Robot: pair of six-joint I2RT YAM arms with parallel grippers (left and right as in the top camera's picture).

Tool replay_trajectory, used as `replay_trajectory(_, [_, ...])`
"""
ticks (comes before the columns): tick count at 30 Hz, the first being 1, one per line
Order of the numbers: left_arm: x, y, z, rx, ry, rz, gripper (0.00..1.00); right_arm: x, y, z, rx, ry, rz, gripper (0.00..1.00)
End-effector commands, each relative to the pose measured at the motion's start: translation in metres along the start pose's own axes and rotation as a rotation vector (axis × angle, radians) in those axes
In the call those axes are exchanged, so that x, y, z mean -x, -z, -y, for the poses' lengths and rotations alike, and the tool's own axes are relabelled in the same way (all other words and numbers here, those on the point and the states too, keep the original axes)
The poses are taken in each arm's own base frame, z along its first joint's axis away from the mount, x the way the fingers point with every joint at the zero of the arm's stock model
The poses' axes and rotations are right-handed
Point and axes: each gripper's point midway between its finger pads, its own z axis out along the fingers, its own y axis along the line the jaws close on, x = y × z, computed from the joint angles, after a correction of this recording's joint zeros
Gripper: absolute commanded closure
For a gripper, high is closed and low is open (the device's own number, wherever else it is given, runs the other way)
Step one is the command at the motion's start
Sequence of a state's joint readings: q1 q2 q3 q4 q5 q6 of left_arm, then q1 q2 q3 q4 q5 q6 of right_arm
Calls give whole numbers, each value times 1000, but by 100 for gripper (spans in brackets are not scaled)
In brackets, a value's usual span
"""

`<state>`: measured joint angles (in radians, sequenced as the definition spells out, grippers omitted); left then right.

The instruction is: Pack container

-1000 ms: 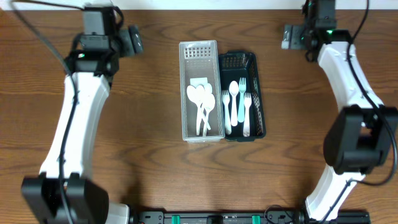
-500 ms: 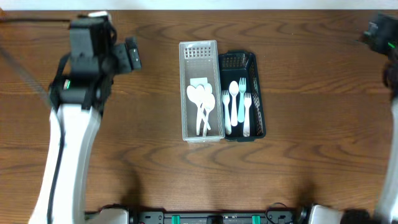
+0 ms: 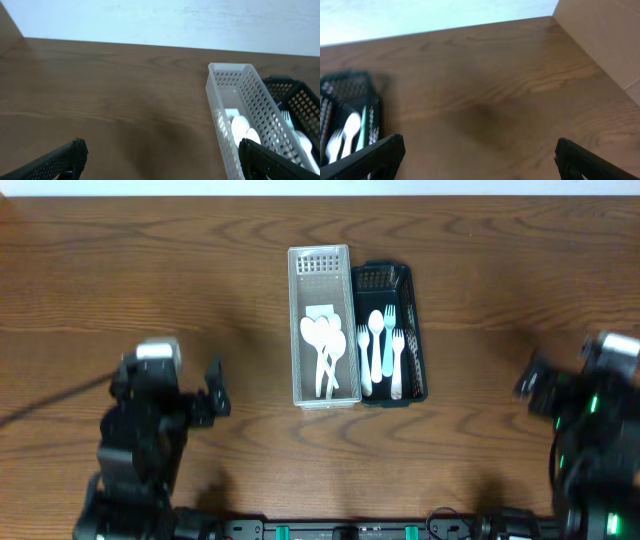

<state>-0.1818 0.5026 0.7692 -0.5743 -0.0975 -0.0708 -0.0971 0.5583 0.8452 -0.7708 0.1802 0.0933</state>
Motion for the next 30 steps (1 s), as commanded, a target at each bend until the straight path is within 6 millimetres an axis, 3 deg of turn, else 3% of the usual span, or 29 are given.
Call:
replay_trajectory(1, [2, 19, -9, 27, 18, 74, 2, -16, 25, 1, 19, 53, 22, 1])
replay_trajectory(5, [-2, 45, -46, 216, 39, 119, 2, -56, 46, -12, 141, 66, -75, 1])
replay_trajectory(8, [-9, 56, -53, 239, 73, 130, 2, -73, 52, -24, 222, 70, -140, 1])
replay_trajectory(14, [-18, 59, -55, 241, 126, 112, 2, -69, 52, -28, 242, 67, -123, 1])
replay_trajectory(30, [-19, 59, -55, 241, 125, 109, 2, -70, 52, -28, 242, 67, -128, 1])
